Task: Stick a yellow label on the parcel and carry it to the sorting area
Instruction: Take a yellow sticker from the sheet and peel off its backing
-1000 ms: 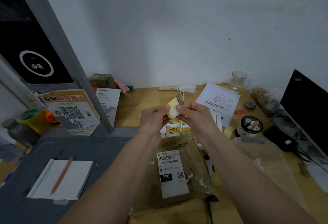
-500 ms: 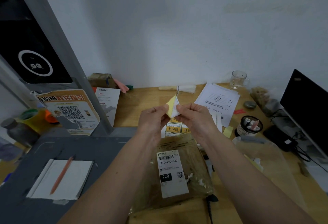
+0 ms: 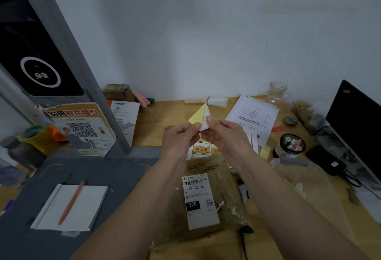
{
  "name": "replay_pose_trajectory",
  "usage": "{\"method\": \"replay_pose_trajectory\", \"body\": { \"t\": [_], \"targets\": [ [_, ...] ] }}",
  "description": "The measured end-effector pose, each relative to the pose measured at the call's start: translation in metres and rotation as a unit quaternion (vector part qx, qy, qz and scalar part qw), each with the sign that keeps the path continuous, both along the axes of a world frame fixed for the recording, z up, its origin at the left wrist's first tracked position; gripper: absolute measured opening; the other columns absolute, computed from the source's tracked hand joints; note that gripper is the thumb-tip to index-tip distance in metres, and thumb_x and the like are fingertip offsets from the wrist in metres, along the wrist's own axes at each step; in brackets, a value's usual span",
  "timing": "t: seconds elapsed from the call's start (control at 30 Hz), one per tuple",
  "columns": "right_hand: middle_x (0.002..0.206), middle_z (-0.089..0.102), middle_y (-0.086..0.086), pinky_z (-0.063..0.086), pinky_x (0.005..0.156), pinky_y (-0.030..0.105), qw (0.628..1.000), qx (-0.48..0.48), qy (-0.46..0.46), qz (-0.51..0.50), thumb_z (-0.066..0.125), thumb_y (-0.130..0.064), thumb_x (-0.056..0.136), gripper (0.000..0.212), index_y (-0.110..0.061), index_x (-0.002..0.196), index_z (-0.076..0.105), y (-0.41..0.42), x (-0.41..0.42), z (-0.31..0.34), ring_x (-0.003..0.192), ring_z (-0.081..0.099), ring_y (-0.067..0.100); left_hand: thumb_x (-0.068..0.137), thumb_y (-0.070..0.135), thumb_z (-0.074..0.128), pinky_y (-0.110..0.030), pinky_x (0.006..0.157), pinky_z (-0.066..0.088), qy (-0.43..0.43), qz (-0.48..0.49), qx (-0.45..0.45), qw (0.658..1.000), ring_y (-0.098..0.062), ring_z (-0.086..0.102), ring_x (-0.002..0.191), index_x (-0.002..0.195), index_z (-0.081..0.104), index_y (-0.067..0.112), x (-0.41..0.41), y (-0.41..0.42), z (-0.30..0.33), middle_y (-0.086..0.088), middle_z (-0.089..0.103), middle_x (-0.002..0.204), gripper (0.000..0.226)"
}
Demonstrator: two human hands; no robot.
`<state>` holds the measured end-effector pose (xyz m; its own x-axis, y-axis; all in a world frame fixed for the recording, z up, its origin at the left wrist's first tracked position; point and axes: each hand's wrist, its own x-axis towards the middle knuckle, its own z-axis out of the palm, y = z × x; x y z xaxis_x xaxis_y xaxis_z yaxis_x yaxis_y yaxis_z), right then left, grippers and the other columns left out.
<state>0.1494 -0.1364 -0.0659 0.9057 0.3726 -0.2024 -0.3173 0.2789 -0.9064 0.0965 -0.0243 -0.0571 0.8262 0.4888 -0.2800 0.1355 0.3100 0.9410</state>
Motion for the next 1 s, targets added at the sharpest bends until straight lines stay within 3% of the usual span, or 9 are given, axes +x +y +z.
{"method": "replay_pose_trajectory", "body": {
  "t": [0.1, 0.2, 0.3, 0.37, 0.43, 0.5, 0.73, 0.87, 1.0],
  "targets": [
    [0.098, 0.063, 0.023, 0.052, 0.094, 0.044, 0.998, 0.048, 0.008, 0.033, 0.066, -0.025, 0.084, 0.050, 0.016, 0.110, 0.058, 0.003, -0.005, -0.003, 0.095, 0.063, 0.030, 0.082, 0.011, 0.071, -0.035, 0.088, 0.056, -0.013, 0.005, -0.028, 1.000, -0.023, 0.065, 0.080, 0.080, 0.071, 0.006, 0.001, -0.001, 0.005, -0.013, 0.070, 0.079, 0.006],
    [0.094, 0.065, 0.019, 0.052, 0.090, 0.042, 0.997, 0.057, 0.004, 0.050, 0.066, -0.040, 0.075, 0.055, 0.011, 0.096, 0.066, 0.004, -0.009, -0.001, 0.094, 0.062, 0.028, 0.083, 0.015, 0.070, -0.036, 0.086, 0.057, -0.014, 0.009, -0.023, 1.000, -0.025, 0.068, 0.084, 0.088, 0.071, 0.001, 0.003, -0.003, 0.009, -0.019, 0.072, 0.091, 0.015],
    [0.100, 0.068, 0.017, 0.053, 0.085, 0.039, 0.997, 0.048, -0.008, 0.063, 0.065, -0.054, 0.071, 0.070, 0.010, 0.101, 0.066, 0.003, -0.010, 0.000, 0.094, 0.064, 0.024, 0.085, 0.013, 0.067, -0.025, 0.071, 0.057, -0.011, 0.053, -0.040, 0.998, -0.017, 0.068, 0.075, 0.090, 0.069, 0.002, 0.005, -0.001, 0.011, -0.012, 0.073, 0.089, 0.013],
    [0.099, 0.069, 0.013, 0.054, 0.081, 0.035, 0.999, 0.011, -0.032, 0.042, 0.069, -0.048, 0.075, 0.059, 0.004, 0.103, 0.068, 0.003, -0.010, 0.004, 0.092, 0.064, 0.021, 0.086, 0.013, 0.066, -0.020, 0.065, 0.056, -0.006, 0.069, -0.020, 0.997, -0.014, 0.065, 0.071, 0.085, 0.069, 0.006, 0.004, 0.000, 0.011, -0.008, 0.072, 0.082, 0.008],
    [0.091, 0.067, 0.007, 0.054, 0.075, 0.030, 0.993, -0.086, -0.087, -0.006, 0.074, -0.033, 0.076, 0.032, -0.005, 0.093, 0.071, 0.004, -0.010, 0.007, 0.088, 0.063, 0.018, 0.086, 0.014, 0.067, -0.019, 0.064, 0.056, -0.004, 0.063, 0.018, 0.998, -0.012, 0.066, 0.071, 0.081, 0.070, 0.010, 0.002, -0.002, 0.010, -0.005, 0.071, 0.080, 0.007],
    [0.084, 0.065, 0.002, 0.053, 0.073, 0.030, 0.980, -0.151, -0.124, -0.047, 0.075, -0.026, 0.076, 0.019, -0.009, 0.084, 0.071, 0.006, -0.009, 0.008, 0.083, 0.062, 0.015, 0.086, 0.016, 0.067, -0.019, 0.064, 0.055, -0.006, 0.054, 0.053, 0.997, -0.012, 0.066, 0.071, 0.079, 0.071, 0.012, 0.000, -0.006, 0.011, -0.005, 0.071, 0.079, 0.009],
    [0.091, 0.068, 0.005, 0.049, 0.074, 0.030, 0.967, -0.192, -0.133, -0.101, 0.073, -0.021, 0.077, 0.016, -0.007, 0.084, 0.074, 0.011, -0.007, 0.007, 0.079, 0.059, 0.017, 0.089, 0.018, 0.061, -0.032, 0.077, 0.055, -0.009, 0.040, 0.135, 0.990, -0.018, 0.065, 0.077, 0.068, 0.067, 0.021, -0.003, -0.010, 0.011, -0.002, 0.067, 0.072, 0.023],
    [0.075, 0.065, 0.020, 0.048, 0.069, 0.033, 0.965, -0.193, -0.162, -0.078, 0.071, -0.016, 0.079, 0.015, -0.005, 0.070, 0.072, 0.011, -0.011, 0.010, 0.070, 0.054, 0.018, 0.080, 0.027, 0.070, -0.037, 0.079, 0.056, -0.010, 0.035, 0.126, 0.991, -0.026, 0.071, 0.081, 0.064, 0.063, 0.016, -0.003, -0.014, 0.012, -0.019, 0.072, 0.086, 0.021],
    [0.071, 0.060, 0.007, 0.043, 0.063, 0.023, 0.969, -0.182, -0.156, -0.053, 0.073, -0.013, 0.077, 0.010, -0.007, 0.070, 0.070, 0.011, -0.013, 0.011, 0.066, 0.050, 0.014, 0.083, 0.021, 0.069, -0.031, 0.069, 0.058, -0.017, 0.051, 0.106, 0.993, -0.023, 0.068, 0.073, 0.053, 0.060, 0.019, -0.001, -0.011, 0.009, -0.015, 0.074, 0.080, 0.032]
  ]
}}
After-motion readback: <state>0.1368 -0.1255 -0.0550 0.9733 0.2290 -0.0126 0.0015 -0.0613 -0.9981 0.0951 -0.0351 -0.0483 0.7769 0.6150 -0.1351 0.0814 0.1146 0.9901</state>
